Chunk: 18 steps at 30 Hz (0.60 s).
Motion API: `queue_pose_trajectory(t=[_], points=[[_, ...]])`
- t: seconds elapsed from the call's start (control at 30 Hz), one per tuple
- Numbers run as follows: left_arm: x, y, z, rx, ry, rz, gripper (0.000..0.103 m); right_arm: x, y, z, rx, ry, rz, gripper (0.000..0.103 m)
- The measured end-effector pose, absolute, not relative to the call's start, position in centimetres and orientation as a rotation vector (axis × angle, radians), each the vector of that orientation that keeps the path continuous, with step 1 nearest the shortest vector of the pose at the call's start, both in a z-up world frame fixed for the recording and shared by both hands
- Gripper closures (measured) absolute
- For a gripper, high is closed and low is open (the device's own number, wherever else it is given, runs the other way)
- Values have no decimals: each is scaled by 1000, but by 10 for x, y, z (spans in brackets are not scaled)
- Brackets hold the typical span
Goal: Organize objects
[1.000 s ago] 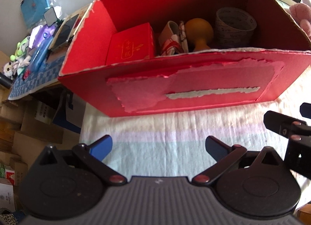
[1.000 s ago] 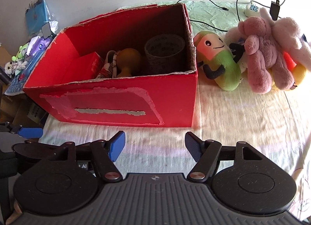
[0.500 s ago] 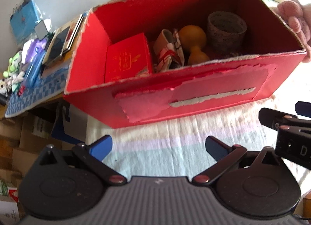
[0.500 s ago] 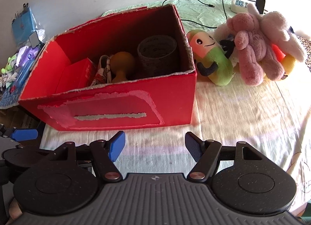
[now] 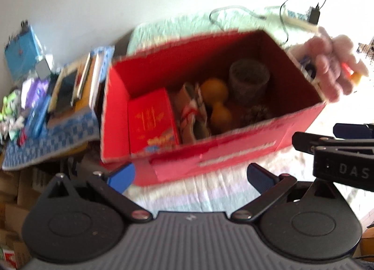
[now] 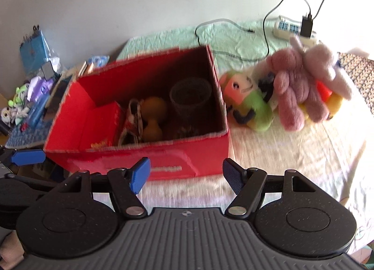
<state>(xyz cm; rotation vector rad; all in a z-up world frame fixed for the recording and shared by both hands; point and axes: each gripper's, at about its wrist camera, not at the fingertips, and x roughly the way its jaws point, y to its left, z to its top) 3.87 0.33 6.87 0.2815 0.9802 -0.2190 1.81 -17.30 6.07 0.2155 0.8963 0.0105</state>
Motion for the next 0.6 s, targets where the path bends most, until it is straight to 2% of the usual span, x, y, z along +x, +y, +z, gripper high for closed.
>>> queue_pose_trajectory(t=[0.3, 0.6], points=[[63, 1, 92, 263, 889, -168, 1, 32, -177, 81, 189, 817, -25, 31], [85, 1, 95, 243, 848, -117, 1, 43, -170, 91, 135, 771, -4, 28]])
